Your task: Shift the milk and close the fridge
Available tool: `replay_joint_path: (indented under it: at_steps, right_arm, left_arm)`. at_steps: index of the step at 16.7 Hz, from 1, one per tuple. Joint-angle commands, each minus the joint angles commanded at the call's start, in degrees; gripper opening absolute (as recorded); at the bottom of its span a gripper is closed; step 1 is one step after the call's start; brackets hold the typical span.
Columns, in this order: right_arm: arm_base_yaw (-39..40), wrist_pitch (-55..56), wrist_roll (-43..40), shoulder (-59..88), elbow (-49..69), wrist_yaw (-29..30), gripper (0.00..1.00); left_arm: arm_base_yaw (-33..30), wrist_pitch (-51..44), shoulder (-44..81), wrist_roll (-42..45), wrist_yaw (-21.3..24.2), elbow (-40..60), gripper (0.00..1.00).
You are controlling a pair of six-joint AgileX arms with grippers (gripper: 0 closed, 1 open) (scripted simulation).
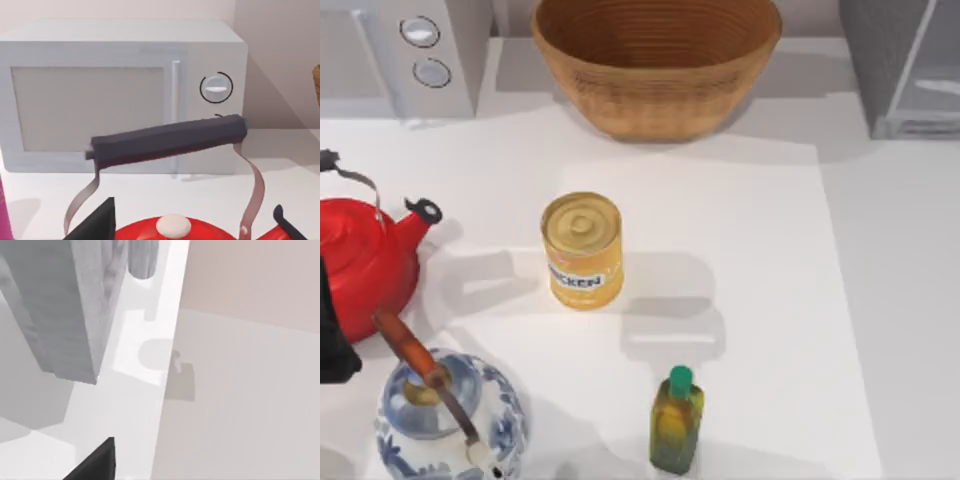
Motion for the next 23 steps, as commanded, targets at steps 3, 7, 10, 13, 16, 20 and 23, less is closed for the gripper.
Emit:
replay_joint_path:
  at_steps: [3, 7, 10, 13, 16, 20, 23]
  right_arm:
    - [6.58, 11.74, 15.29, -0.05, 0.32, 1.13, 1.0]
    - [16.78, 26.89, 38.07, -0.46, 0.18, 2.22, 1.0]
    - [24.55, 36.32, 50.35, 0.11, -0.26, 2.68, 1.0]
    - [30.67, 43.31, 57.8, 1.33, -1.23, 3.85, 1.0]
    - [33.0, 46.05, 60.4, 2.38, -1.87, 4.84, 1.0]
    - [32.51, 46.06, 60.31, 2.09, -1.71, 4.75, 1.0]
    - [34.45, 46.77, 61.77, 1.65, -2.37, 6.11, 1.0]
  left_arm:
    - [0.0, 0.0, 0.0, 0.0, 0.0, 0.0, 1.0]
    - [0.0, 0.0, 0.0, 0.0, 0.0, 0.0, 1.0]
    - [0.0, 0.0, 0.0, 0.0, 0.0, 0.0, 1.0]
    - [0.0, 0.0, 0.0, 0.0, 0.0, 0.0, 1.0]
    - [0.0, 0.0, 0.0, 0.0, 0.0, 0.0, 1.0]
    - [0.0, 0.0, 0.0, 0.0, 0.0, 0.0, 1.0]
    - [0.0, 0.0, 0.0, 0.0, 0.0, 0.0, 1.0]
